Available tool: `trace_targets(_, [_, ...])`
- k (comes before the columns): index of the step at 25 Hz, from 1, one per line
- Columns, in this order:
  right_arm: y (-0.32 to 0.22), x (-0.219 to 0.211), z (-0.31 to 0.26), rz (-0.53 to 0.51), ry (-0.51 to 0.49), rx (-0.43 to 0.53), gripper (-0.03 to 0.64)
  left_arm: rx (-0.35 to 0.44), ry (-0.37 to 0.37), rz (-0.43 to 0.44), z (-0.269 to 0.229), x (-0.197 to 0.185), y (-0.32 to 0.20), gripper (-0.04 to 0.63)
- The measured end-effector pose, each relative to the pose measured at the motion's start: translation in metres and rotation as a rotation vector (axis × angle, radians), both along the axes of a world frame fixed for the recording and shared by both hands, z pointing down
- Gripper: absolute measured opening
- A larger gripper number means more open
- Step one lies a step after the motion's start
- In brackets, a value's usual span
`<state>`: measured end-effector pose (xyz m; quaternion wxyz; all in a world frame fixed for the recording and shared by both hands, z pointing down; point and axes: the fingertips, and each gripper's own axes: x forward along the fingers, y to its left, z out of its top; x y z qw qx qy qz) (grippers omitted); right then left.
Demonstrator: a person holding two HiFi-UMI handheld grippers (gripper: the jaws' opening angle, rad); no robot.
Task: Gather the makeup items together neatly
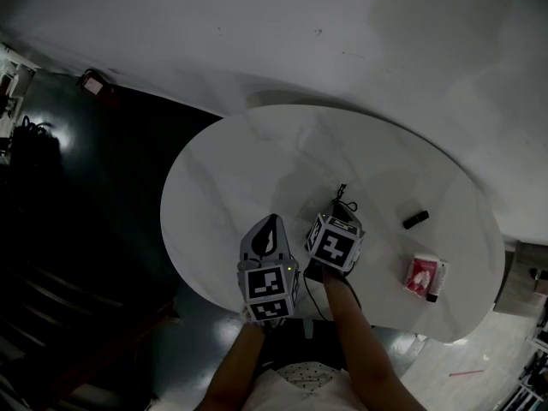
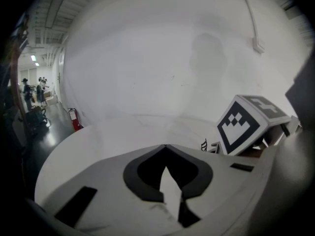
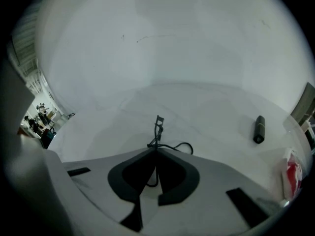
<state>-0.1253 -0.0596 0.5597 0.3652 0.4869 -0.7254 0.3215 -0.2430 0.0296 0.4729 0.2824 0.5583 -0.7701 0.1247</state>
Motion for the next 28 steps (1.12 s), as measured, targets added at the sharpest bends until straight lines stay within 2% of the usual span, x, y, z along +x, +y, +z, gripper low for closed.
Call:
trace_targets(21, [0.001, 0.000, -0.006, 0.006, -0.051, 0.003, 0.060, -0.002, -0.002, -0.001, 0.001, 0.001, -0.002, 0.038])
trace_targets(28, [-0.002, 0.026, -0.023, 0.065, -0.075, 0.032, 0.060, 0.008, 0.000, 0.045, -0.005, 0.018, -0.011, 0.038])
